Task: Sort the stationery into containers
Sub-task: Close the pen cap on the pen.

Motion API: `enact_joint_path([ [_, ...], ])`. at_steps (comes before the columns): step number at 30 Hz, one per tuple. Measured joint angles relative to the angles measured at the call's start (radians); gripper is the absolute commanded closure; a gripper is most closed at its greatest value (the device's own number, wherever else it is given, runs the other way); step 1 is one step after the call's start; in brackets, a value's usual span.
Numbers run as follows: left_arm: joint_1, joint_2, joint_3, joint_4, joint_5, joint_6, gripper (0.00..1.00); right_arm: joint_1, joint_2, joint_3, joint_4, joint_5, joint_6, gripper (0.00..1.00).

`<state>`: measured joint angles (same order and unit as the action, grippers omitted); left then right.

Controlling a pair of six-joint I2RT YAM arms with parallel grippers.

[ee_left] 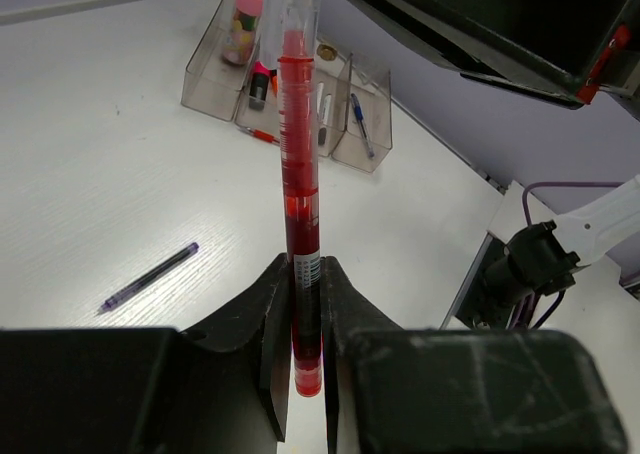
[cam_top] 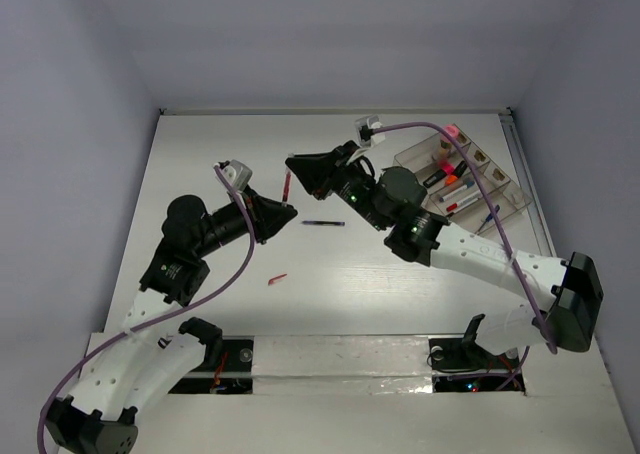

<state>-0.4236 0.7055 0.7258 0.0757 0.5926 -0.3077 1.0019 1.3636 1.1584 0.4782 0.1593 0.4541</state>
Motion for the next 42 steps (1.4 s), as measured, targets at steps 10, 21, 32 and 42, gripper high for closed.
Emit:
enact_joint_path([
  [10,0.0,-0.004,0.0,-0.053,-0.012,0.005,1.0,-0.011,0.026,0.014,-0.026,-0.059,0.043,1.0],
  [21,0.0,-0.033,-0.004,-0.097,-0.04,0.026,1.0,-0.014,0.019,0.023,-0.114,-0.079,0.087,1.0],
  [32,0.0,-0.049,-0.013,-0.098,-0.041,0.034,1.0,-0.019,0.013,0.051,-0.192,-0.113,0.098,1.0],
  [42,-0.002,-0.026,-0.01,-0.148,-0.023,0.019,1.0,-0.043,-0.004,-0.049,-0.11,-0.164,0.146,1.0],
])
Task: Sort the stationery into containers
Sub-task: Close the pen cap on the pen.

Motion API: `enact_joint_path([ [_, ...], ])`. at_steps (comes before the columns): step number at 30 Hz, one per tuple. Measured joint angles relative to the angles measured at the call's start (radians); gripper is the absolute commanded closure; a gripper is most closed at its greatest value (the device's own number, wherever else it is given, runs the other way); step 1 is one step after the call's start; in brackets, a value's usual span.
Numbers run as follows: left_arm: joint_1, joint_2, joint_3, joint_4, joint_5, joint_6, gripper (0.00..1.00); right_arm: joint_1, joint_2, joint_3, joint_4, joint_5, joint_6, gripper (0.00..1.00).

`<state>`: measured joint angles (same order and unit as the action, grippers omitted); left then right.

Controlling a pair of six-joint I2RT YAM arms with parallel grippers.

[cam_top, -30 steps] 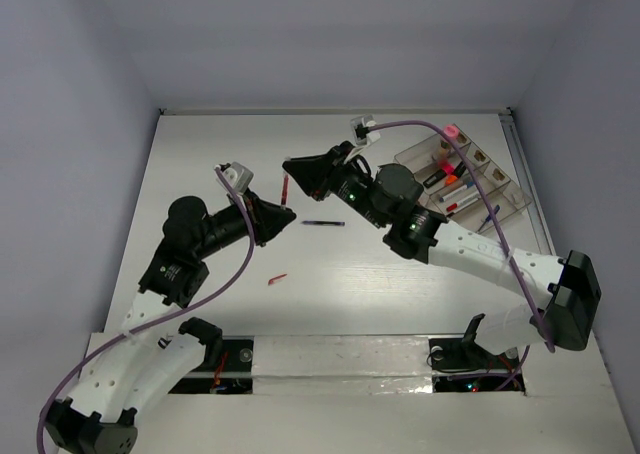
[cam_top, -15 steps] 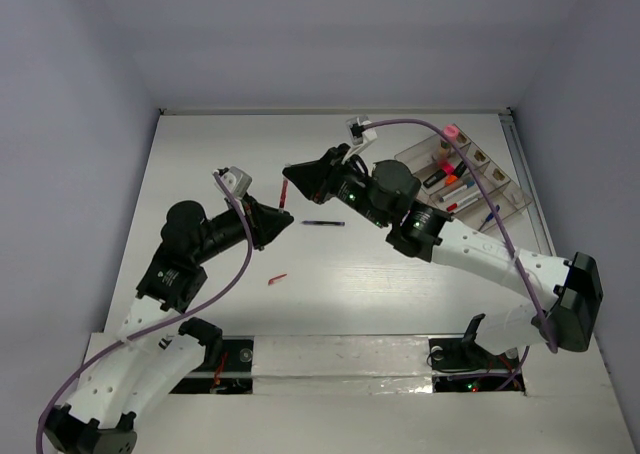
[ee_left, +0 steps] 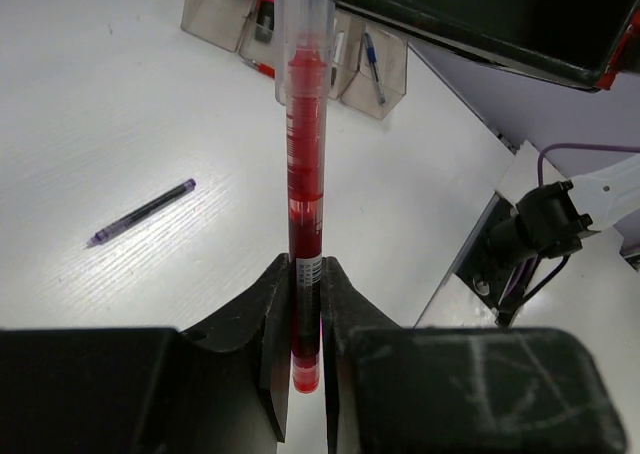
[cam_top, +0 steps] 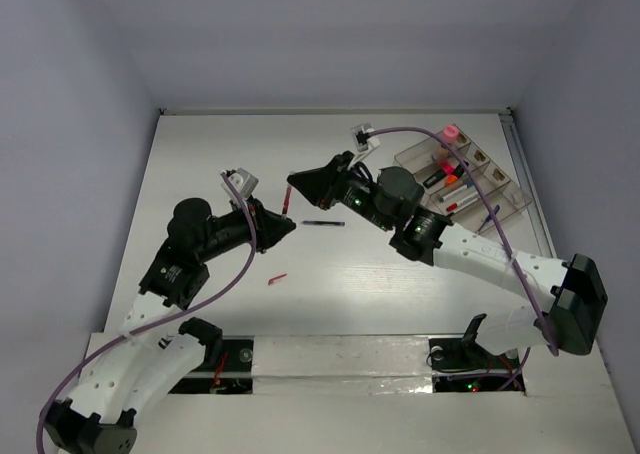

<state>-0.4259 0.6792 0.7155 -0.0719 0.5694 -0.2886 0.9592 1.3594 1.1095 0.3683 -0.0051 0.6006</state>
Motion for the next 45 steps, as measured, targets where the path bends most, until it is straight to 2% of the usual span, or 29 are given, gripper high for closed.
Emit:
enact_joint_path([
  [8,-0.014,0.058,0.05,-0.054,0.042,-0.009,1.0,-0.013,-0.051,-0.106,0.08,0.001,0.034,1.0],
  [23,-0.021,0.188,0.238,-0.183,0.076,-0.035,1.0,-0.014,-0.07,-0.219,0.267,0.055,0.078,1.0],
  [26,-0.012,0.22,0.311,-0.151,0.016,-0.034,1.0,0.025,-0.083,-0.276,0.218,0.017,0.074,1.0],
  [31,-0.004,0.238,0.414,0.092,-0.051,-0.037,1.0,0.126,-0.05,-0.367,0.0,-0.111,0.077,1.0],
  [32,-0.004,0.234,0.417,0.135,-0.058,-0.039,1.0,0.138,-0.05,-0.38,-0.028,-0.121,0.077,1.0],
  [38,-0.004,0.199,0.37,0.159,-0.093,-0.032,1.0,0.132,-0.129,-0.393,-0.132,-0.092,0.058,1.0],
  [39,-0.004,0.189,0.344,0.162,-0.097,-0.031,1.0,0.125,-0.158,-0.392,-0.15,-0.08,0.045,0.95],
  [41,-0.004,0.165,0.293,0.158,-0.099,-0.031,1.0,0.1,-0.213,-0.386,-0.189,-0.07,0.019,0.8],
  [42,-0.004,0.151,0.261,0.159,-0.098,-0.032,1.0,0.08,-0.245,-0.378,-0.212,-0.069,-0.001,0.61],
  [45,-0.004,0.113,0.166,0.169,-0.069,-0.043,1.0,0.013,-0.323,-0.335,-0.259,-0.082,-0.071,0.31],
])
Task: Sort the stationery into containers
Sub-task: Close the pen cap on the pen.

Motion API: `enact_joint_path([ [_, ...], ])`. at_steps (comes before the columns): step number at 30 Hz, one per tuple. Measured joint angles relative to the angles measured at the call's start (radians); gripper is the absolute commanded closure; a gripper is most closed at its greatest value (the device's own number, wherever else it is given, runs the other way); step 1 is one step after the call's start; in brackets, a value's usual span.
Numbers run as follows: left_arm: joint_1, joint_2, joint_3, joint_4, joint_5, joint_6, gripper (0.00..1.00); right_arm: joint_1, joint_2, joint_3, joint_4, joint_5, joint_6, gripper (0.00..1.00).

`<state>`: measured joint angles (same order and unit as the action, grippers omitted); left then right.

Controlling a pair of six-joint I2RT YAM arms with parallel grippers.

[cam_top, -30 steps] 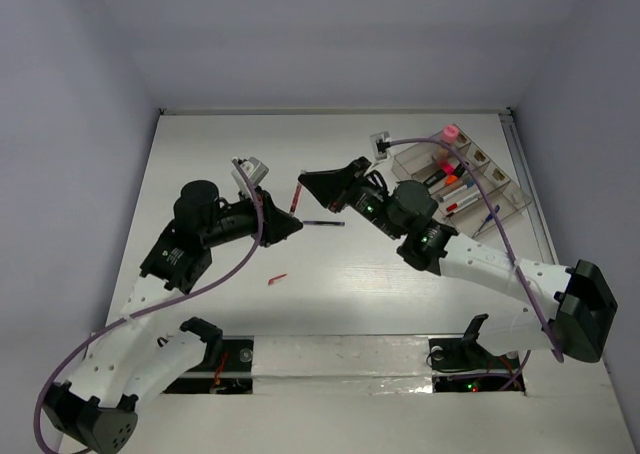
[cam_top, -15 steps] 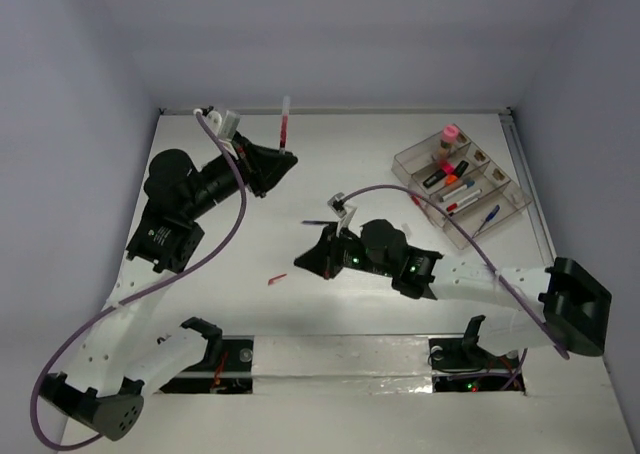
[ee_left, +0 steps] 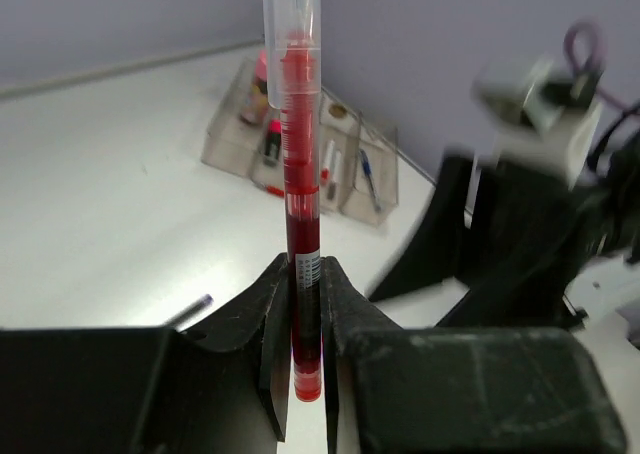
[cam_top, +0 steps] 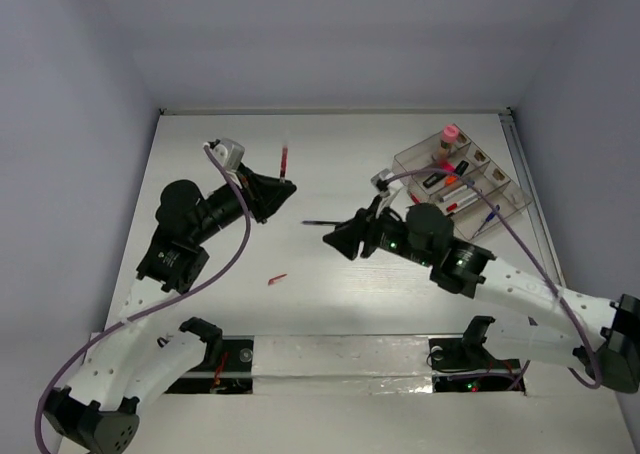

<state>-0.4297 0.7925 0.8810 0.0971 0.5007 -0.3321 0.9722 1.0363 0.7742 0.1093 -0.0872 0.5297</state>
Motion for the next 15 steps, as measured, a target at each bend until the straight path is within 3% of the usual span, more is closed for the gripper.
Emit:
enact_joint_path([
  [7,0.0,-0.023,-0.167,0.114,0.202,-0.103,1.0,-0.129,-0.027,0.205,0.013,-0.134,-0.131,0.06],
  [15,-0.002,-0.028,-0.216,0.223,0.33,-0.184,1.0,-0.153,0.132,0.399,0.058,-0.229,-0.15,0.04],
])
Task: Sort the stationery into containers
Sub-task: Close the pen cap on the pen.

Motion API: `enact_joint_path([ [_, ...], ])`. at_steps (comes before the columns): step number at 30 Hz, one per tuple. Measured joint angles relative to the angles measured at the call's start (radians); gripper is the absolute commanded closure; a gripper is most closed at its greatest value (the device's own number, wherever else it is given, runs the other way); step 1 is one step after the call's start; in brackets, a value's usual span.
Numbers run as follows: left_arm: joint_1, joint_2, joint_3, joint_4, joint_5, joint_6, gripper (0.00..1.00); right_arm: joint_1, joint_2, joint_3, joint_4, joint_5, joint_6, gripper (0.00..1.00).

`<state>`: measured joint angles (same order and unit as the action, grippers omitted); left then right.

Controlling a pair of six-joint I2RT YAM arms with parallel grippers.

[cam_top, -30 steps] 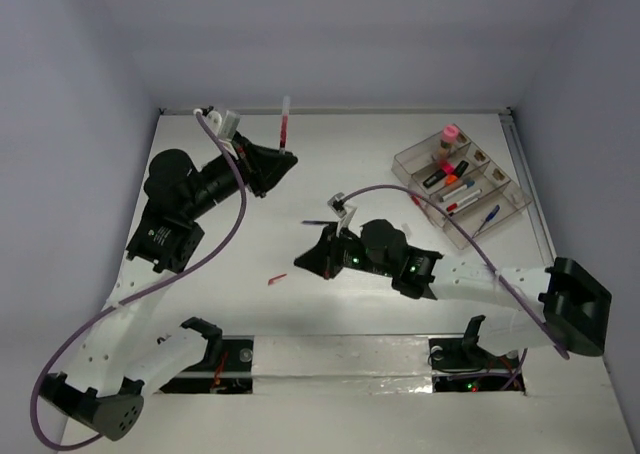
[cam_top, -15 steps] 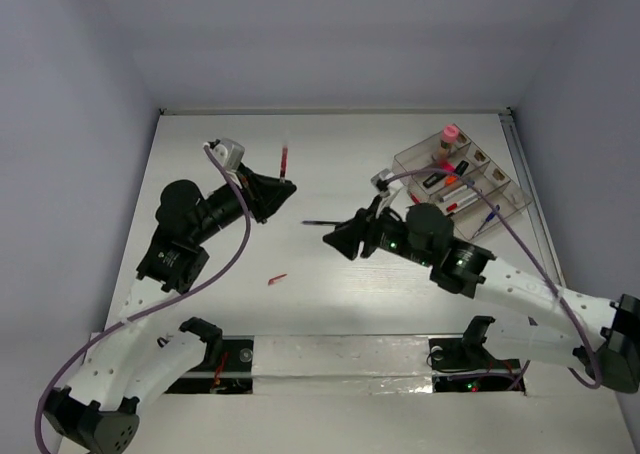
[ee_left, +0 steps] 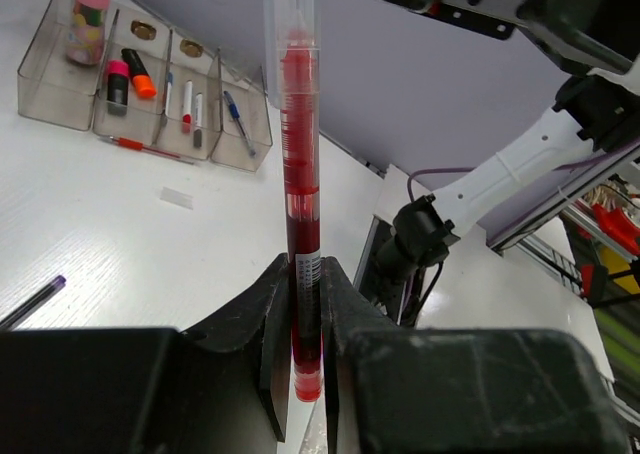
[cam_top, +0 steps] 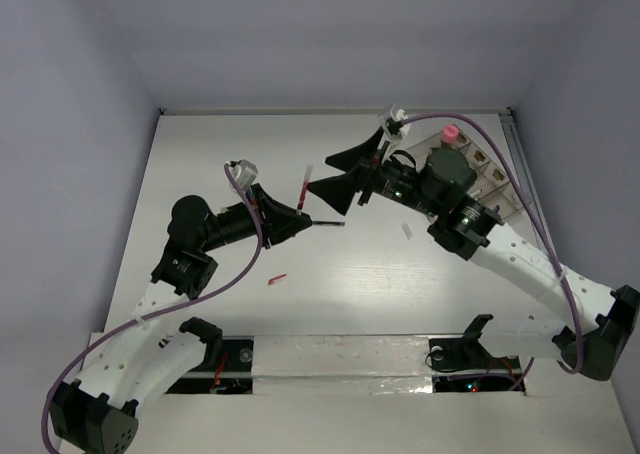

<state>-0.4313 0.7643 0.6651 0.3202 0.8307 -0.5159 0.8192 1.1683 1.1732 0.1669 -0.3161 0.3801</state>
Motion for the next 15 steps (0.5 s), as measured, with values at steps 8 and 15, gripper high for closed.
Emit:
enact_joint_path([
  [8,-0.019,-0.005,-0.005,0.021,0.015,-0.011,1.0,-0.001,0.135,0.056,0.011,-0.052,0.04,0.23],
  [15,-0.019,-0.005,-0.005,0.029,0.015,-0.012,1.0,-0.002,0.161,0.056,0.037,-0.093,0.078,0.4],
])
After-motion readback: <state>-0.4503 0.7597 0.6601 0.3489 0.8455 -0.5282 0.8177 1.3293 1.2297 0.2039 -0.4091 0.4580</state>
